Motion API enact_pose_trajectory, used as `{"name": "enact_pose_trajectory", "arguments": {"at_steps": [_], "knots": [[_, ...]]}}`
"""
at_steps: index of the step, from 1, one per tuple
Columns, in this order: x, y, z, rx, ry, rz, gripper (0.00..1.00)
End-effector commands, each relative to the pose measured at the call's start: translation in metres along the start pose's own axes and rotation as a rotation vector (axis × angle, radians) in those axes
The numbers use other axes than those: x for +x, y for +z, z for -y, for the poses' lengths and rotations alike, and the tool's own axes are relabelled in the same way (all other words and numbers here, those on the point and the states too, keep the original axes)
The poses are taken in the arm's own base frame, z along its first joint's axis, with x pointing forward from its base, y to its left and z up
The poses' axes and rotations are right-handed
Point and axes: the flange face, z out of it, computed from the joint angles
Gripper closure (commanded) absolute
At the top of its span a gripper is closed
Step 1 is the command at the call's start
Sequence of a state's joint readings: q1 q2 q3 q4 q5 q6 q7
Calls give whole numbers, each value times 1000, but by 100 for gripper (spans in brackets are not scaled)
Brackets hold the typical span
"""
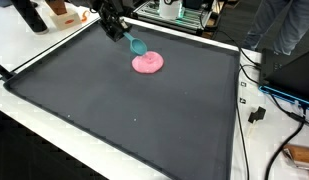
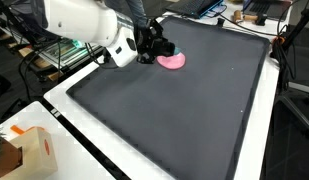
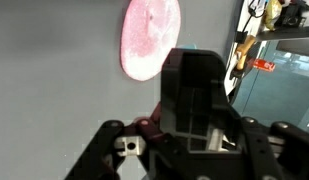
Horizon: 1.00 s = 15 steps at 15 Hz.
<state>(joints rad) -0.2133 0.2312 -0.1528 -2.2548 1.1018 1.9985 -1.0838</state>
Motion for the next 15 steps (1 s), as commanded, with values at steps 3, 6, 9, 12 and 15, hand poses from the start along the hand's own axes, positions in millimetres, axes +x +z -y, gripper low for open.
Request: {"name": "enact_pose_trajectory", "arguments": {"at_steps": [3,6,9,12,15], "knots": [[1,-1,19,0,-12,28,71],[2,-1,40,-21,-35,56,71],[4,-2,64,-72,-45,99,71],[7,-3,95,-147,-49,148,71],[8,-3,132,-248,-49,199,71]]}}
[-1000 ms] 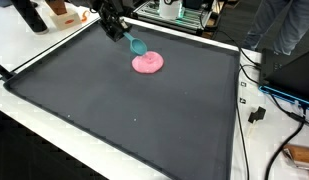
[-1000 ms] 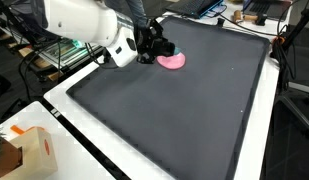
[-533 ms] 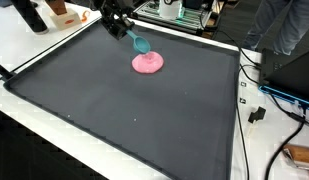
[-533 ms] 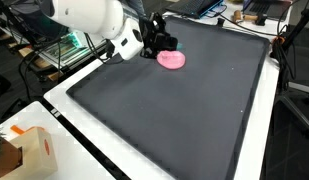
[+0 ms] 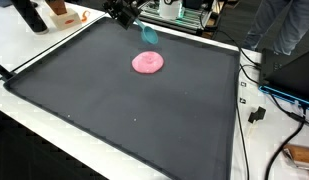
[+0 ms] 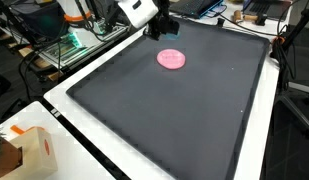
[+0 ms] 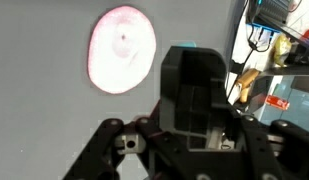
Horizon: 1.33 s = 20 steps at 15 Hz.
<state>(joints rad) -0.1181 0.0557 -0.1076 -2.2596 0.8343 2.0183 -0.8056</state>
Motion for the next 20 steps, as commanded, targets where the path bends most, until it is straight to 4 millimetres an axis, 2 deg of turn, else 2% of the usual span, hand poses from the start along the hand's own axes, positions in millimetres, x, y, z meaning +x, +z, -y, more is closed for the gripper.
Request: {"name": "enact_pose_trajectory", "arguments": {"at_steps": [1,7,10,15,20], "knots": [[-6,-8,47,-134,14,52,71],[-5,-7,131,-384,-9,139,71],[-7,-2,167,-489,-33,161,71],[-11,10,208,-647,-83,151,71],[-17,21,234,-738,-121,145,71]]}}
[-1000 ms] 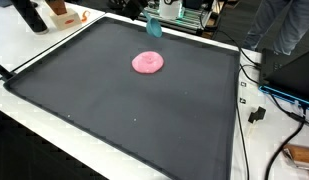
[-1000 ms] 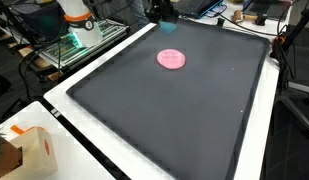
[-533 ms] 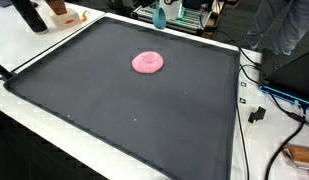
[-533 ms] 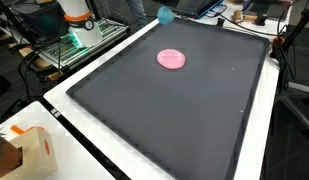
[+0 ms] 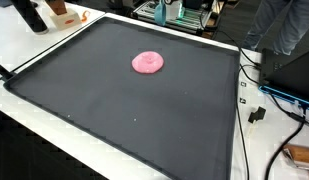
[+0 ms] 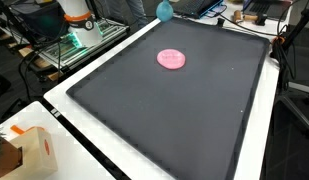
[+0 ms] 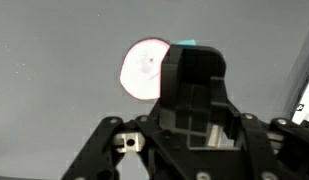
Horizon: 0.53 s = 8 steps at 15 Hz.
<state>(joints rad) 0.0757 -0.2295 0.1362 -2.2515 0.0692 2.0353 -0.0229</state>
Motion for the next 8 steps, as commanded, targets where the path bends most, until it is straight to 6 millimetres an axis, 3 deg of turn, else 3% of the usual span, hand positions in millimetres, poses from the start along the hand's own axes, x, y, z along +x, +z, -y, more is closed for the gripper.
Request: {"name": "enact_pose_trajectory", "arguments": {"at_steps": [1,3,4,8], "knots": [[-6,-8,15,-67,-7,-16,71],[-5,-9,20,-85,-13,-24,71],[-1,-4,16,-50,-17,-8,46],[-2,-6,18,-60,-21,-11,46]]}}
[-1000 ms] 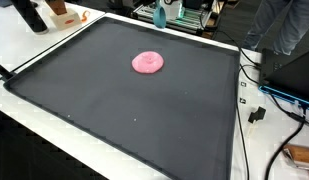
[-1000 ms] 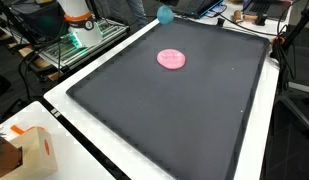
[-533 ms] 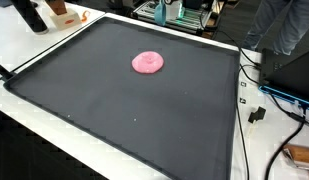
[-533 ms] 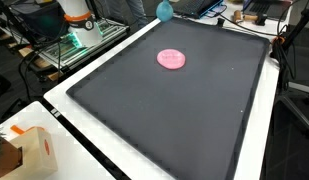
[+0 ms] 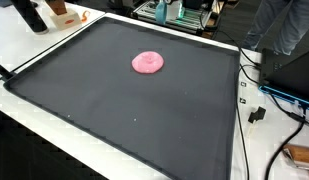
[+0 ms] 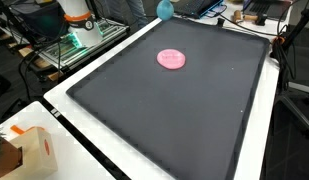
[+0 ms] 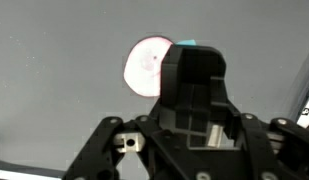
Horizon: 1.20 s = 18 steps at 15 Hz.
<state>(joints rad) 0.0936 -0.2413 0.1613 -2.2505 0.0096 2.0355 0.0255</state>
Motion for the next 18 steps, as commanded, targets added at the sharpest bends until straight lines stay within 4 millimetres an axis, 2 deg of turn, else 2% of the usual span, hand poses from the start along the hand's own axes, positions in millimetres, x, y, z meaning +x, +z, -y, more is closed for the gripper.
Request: {"name": "enact_pose_trajectory", "arguments": {"at_steps": [1,5,7,13,18], "knots": [[0,0,0,0,0,1,71],[5,13,-32,124,-56,-56,71],[5,25,-51,221,-88,-94,71],[-4,83,-103,502,-159,-197,71],[-10,134,-128,630,-156,-205,71]]}}
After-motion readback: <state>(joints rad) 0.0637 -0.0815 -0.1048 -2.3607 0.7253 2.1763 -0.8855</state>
